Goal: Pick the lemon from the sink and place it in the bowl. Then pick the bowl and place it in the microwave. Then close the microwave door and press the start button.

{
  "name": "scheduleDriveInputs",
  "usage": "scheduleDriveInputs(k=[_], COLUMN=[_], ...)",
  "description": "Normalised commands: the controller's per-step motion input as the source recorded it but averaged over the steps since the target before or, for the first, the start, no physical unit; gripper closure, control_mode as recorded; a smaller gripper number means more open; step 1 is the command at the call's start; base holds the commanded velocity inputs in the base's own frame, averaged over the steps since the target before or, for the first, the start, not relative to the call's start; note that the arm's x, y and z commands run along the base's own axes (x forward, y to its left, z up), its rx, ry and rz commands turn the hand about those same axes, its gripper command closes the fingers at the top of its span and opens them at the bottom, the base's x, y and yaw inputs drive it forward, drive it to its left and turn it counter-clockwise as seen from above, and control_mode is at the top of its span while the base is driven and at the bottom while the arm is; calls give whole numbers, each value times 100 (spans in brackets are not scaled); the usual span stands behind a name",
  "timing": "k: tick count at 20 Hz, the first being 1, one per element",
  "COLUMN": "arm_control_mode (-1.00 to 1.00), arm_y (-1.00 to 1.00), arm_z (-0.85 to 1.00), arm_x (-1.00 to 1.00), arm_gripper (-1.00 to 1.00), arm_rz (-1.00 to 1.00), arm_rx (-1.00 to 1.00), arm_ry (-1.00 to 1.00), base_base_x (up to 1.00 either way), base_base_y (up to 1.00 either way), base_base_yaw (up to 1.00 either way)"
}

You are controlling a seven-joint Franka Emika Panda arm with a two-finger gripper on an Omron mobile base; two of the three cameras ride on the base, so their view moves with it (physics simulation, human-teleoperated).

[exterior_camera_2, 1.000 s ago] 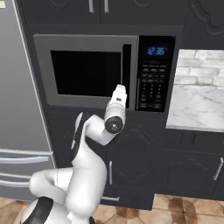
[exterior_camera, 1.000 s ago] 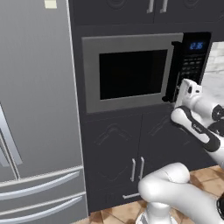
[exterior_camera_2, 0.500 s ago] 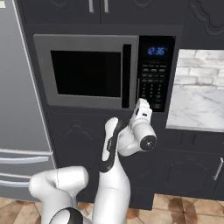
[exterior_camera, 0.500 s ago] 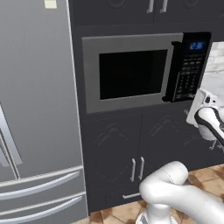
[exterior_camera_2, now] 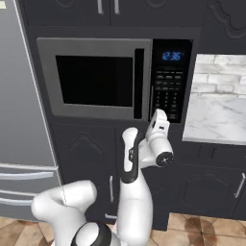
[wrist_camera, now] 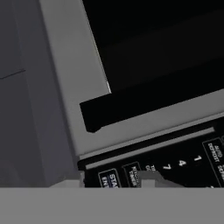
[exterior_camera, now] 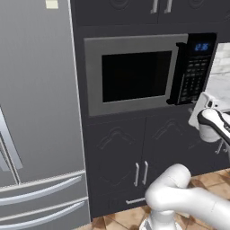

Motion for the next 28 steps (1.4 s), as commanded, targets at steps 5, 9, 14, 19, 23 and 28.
scheduleDriveInputs(k=[5, 9, 14, 19, 23, 28], arm_control_mode=[-100, -100, -100, -100, -100, -100], arm_y=[-16, -10, -1, -4, -18, -21], arm_z=[0, 0, -6, -16, -18, -17], arm_x=[22, 32, 41, 40, 47, 47], arm_gripper=[100, 100, 100, 100, 100, 100], arm_rz=[0, 0, 0, 0, 0, 0], arm_rx=[2, 2, 0, 0, 1, 2], arm_ry=[-2, 0, 0, 0, 0, 0], base_base_x=[0, 0, 0, 0, 0, 0], base_base_y=[0, 0, 0, 0, 0, 0], base_base_yaw=[0, 0, 0, 0, 0, 0])
